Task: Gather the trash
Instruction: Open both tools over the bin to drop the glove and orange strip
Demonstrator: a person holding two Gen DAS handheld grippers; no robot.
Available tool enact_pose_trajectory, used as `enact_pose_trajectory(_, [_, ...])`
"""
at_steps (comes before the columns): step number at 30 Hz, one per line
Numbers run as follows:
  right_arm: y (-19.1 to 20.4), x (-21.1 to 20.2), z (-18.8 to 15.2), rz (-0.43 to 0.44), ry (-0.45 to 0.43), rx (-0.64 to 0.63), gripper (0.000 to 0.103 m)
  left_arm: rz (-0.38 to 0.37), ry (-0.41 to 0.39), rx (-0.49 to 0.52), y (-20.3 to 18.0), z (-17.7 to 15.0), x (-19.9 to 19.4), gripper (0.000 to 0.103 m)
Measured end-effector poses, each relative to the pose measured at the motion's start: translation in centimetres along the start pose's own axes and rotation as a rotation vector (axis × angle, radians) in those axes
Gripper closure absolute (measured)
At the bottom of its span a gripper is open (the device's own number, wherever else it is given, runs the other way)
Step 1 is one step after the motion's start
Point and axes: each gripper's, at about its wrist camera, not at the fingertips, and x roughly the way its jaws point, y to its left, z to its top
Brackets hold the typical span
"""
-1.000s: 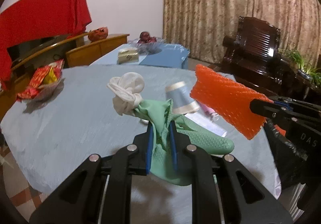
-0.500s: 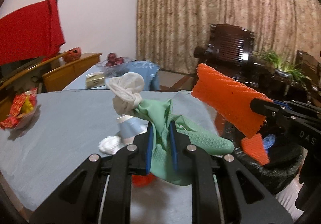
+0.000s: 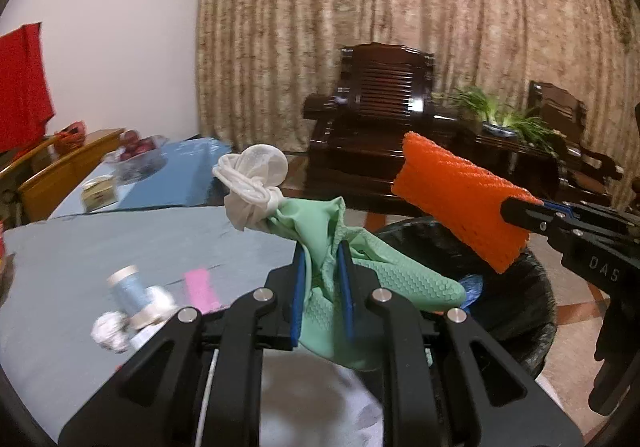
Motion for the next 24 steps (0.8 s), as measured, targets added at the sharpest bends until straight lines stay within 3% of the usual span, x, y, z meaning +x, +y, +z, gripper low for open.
enact_pose_trajectory(10, [-6.1,0.8,-1.4,-0.123,0.046,0.062,0.092,-0.132,0.041,0.057,-6.3,0.0,5.6,0.088])
enact_pose_trajectory(18, [-9.0,2.2,-3.4,-0.161,0.092,0.095,0.092,-0.198,0.095,0.073,-9.1,-0.8,9.9,0.086])
enact_pose_trajectory(21, [-9.6,2.9,-3.7,-0.174,0.105,0.095,0.09,-0.235,0.125,0.072,-9.4,-0.9,11.2,0.071])
enact_pose_trajectory(22, [-9.7,3.2,-3.9,-0.183,0.115,0.093,0.085,-0.246,0.129,0.065,-9.4,-1.0,11.5,0.062])
enact_pose_trajectory(23, [-9.8,3.2,-4.1,-0.194,0.12,0.092,0.069,-0.252,0.129,0.062,-9.4,-0.9,11.7,0.05])
enact_pose_trajectory(24, [-9.8,3.3,-4.2,-0.202,0.119,0.095,0.06,-0.261,0.127,0.056,-9.2,-0.9,11.7,0.044])
